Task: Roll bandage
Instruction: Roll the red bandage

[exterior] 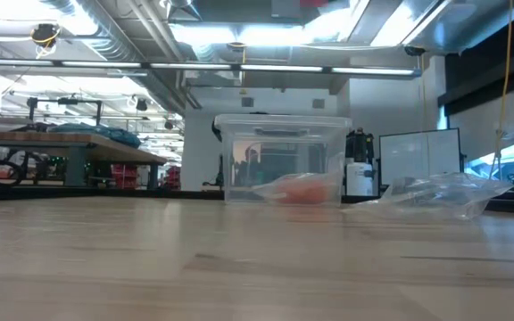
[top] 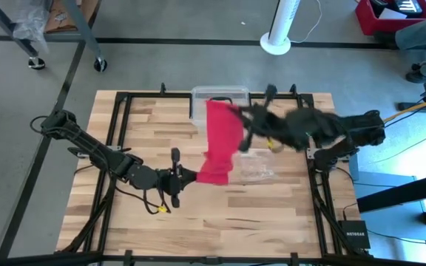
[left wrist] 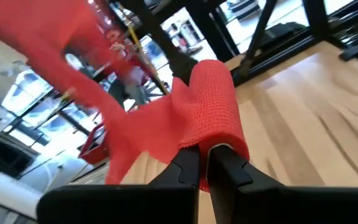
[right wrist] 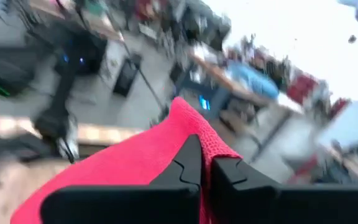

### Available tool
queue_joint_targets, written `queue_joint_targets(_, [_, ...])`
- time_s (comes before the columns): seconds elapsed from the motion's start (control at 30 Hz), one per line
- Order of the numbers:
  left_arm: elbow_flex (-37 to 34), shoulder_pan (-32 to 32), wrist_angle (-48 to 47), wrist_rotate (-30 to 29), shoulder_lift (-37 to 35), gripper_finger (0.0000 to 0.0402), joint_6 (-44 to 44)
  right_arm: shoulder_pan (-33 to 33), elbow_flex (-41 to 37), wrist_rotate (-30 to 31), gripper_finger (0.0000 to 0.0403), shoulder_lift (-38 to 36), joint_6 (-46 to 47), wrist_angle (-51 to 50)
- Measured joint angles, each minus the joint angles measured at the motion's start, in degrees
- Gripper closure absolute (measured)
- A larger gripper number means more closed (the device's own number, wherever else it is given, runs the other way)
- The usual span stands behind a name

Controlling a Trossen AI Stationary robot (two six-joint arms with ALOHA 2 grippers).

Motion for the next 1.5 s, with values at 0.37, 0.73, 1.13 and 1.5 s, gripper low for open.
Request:
queue_joint_targets(0.37, [4.29,-5.99,-3.47,1.34,0.00,0.0398,4.64,-18.25,-5.74,-13.13,0.0374,0.49,23.22,-11.21])
queue_joint_targets(0.73, [10.69,-11.89,-9.76,1.37,0.00,0.0398,-1.32,-23.12,-19.12,-20.30,0.0230,0.54,31.51,-11.59])
queue_joint_targets(1.13, [13.13,-13.63,-9.09,1.16,0.00,0.0398,-3.99,-23.07,-9.50,-33.08,0.0116,0.00,34.50,-31.51])
queue_joint_targets(1.5, [13.42,-14.80,-9.76,-1.14,0.00,0.0398,-4.40,-23.05,-5.93,-41.55,0.0113,0.00,38.81,-35.57])
